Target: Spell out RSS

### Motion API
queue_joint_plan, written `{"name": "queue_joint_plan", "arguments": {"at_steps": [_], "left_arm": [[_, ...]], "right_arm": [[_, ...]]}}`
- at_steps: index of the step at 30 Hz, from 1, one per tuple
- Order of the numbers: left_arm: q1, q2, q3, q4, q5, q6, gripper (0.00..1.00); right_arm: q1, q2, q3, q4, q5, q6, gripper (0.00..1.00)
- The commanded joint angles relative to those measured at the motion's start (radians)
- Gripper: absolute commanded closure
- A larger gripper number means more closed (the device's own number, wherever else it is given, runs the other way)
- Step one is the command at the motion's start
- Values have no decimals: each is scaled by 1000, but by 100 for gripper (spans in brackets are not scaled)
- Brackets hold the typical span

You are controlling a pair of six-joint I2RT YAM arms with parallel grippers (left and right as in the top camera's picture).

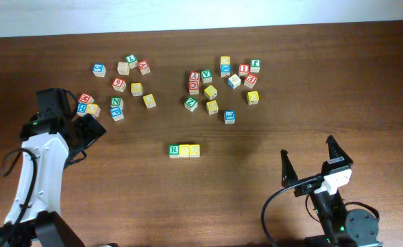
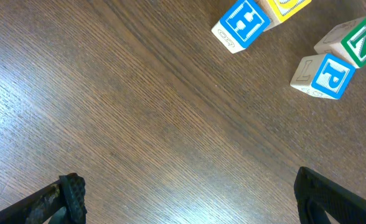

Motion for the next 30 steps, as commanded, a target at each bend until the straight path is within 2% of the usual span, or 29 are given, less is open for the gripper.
{"name": "queue_joint_plan", "arguments": {"at_steps": [1,8,13,18,30], "left_arm": [[5,-17,18,-1,-11,2,1],[5,-17,18,-1,-11,2,1],[5,-17,18,-1,-11,2,1],[5,-17,18,-1,-11,2,1],[5,-17,18,-1,-11,2,1]], "right_arm": [[-8,-23,-92,90,-25,-7,2],[-8,-23,-213,259,-13,19,2],[-7,-23,-219,228,70,50,2],[-8,-23,-219,61,126,50,2],[-8,-23,-219,62,154,50,2]]}}
